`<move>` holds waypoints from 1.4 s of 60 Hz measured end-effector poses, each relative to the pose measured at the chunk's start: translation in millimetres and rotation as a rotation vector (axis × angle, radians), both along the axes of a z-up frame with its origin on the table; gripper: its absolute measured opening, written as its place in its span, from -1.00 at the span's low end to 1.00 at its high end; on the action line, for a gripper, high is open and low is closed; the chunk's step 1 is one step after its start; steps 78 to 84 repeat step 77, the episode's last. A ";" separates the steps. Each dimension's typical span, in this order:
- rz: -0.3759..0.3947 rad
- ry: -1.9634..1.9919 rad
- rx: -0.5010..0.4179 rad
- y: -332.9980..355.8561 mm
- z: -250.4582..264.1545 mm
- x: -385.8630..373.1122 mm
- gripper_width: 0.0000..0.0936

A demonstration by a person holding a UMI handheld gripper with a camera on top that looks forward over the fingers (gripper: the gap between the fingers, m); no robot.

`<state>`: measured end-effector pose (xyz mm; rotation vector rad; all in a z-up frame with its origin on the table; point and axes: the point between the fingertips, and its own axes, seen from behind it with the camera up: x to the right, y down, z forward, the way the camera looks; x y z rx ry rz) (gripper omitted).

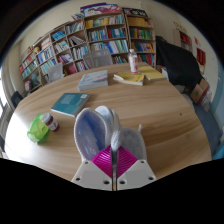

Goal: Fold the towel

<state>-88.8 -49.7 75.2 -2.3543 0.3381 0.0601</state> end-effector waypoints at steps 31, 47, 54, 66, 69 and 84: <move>-0.041 0.017 -0.020 -28.8 -7.8 45.7 0.77; -0.074 -0.064 0.052 -111.8 82.2 63.0 0.78; -0.123 -0.061 0.060 -152.5 104.0 70.6 0.78; -0.220 -0.014 0.074 -195.8 112.4 85.7 0.77; -0.238 -0.018 0.069 -202.7 109.7 92.8 0.77; -0.264 0.014 0.052 -210.6 99.5 104.1 0.78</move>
